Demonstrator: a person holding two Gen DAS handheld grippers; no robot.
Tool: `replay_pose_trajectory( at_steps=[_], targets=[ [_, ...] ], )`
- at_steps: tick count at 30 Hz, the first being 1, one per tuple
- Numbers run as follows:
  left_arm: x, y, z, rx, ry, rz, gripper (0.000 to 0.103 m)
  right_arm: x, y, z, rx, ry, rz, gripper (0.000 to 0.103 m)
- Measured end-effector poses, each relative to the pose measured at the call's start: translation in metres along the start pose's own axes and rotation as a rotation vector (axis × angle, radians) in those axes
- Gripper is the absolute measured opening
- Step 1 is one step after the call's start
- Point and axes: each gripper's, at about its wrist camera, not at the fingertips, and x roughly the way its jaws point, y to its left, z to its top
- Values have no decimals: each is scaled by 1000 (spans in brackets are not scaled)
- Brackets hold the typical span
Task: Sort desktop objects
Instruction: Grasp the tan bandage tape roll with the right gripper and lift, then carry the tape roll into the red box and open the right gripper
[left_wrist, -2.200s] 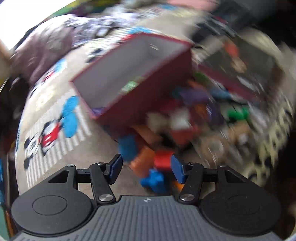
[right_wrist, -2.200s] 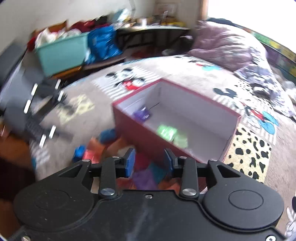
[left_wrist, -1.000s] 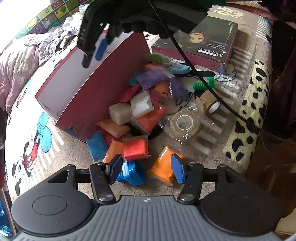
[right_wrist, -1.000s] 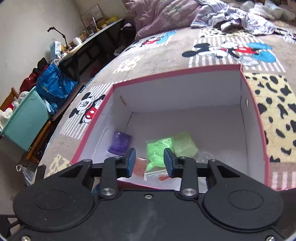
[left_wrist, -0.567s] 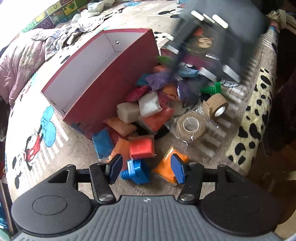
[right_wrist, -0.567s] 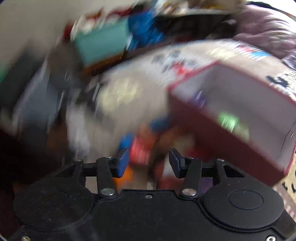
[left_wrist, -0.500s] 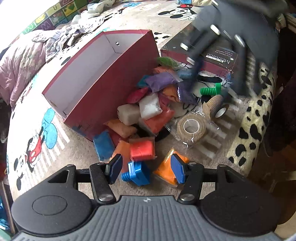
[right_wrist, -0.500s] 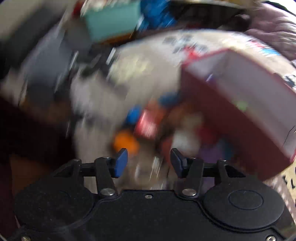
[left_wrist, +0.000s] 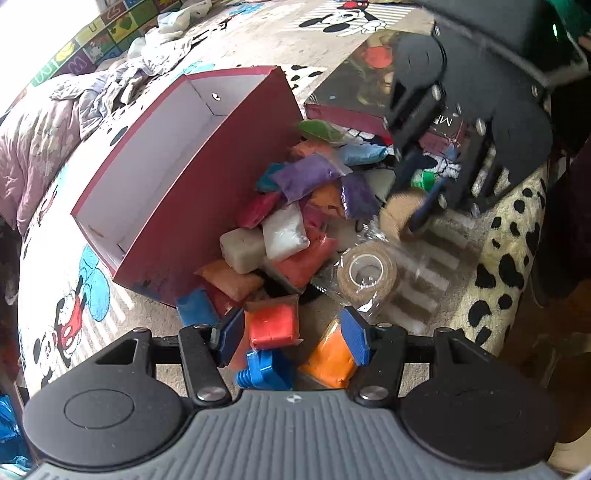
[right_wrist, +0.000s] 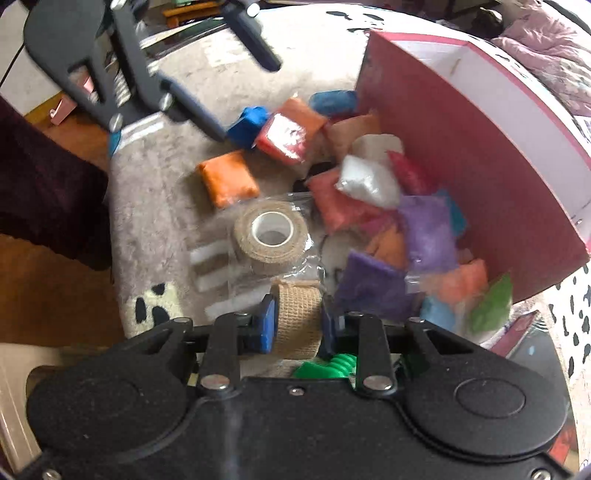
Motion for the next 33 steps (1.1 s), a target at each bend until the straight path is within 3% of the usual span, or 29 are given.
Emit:
replay_pose_trajectory(
  at_steps=[7, 18, 28, 33],
  targets=[
    [5, 0, -2, 4, 15, -1, 56, -36, -27, 13, 66, -110, -19, 25],
    [5, -3, -2, 8, 19, -6, 56, -79, -56, 50, 172, -316, -161, 25],
    [4, 0, -10, -5, 23, -8, 56, -82, -91, 86, 342, -459, -275, 25],
    [2, 2, -17, -11, 20, -16, 56, -63, -115, 95, 466, -460, -325, 25]
  ],
)
